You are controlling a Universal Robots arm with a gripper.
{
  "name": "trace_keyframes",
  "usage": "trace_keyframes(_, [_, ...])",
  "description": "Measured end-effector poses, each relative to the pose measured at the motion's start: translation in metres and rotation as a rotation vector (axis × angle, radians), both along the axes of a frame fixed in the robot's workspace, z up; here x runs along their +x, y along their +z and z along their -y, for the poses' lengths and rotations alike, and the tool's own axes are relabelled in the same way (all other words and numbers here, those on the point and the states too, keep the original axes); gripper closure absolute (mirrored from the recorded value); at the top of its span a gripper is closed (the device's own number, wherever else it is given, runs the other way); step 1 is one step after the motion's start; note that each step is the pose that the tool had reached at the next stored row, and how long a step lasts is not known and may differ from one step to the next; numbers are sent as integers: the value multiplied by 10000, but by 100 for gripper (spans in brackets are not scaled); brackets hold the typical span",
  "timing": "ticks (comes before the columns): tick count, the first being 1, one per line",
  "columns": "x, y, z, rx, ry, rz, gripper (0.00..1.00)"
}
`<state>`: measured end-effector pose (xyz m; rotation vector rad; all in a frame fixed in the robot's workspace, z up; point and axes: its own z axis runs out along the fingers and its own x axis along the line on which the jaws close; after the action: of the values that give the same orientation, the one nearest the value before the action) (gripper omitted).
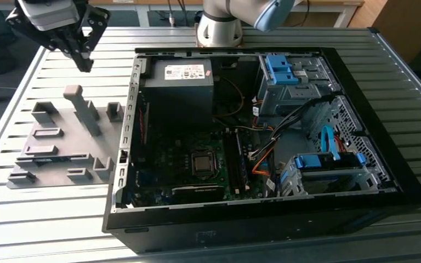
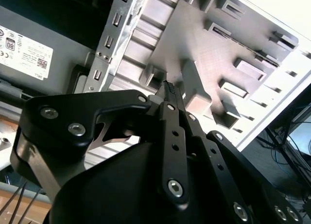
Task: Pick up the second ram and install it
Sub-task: 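Reach for the second ram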
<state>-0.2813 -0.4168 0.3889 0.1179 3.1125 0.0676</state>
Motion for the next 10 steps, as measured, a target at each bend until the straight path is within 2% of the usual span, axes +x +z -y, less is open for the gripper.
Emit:
trace_keyframes(3, [-56,-1,19,0,0,0,89])
trace_keyframes(10, [-148,-11,136,1,-1,0,89])
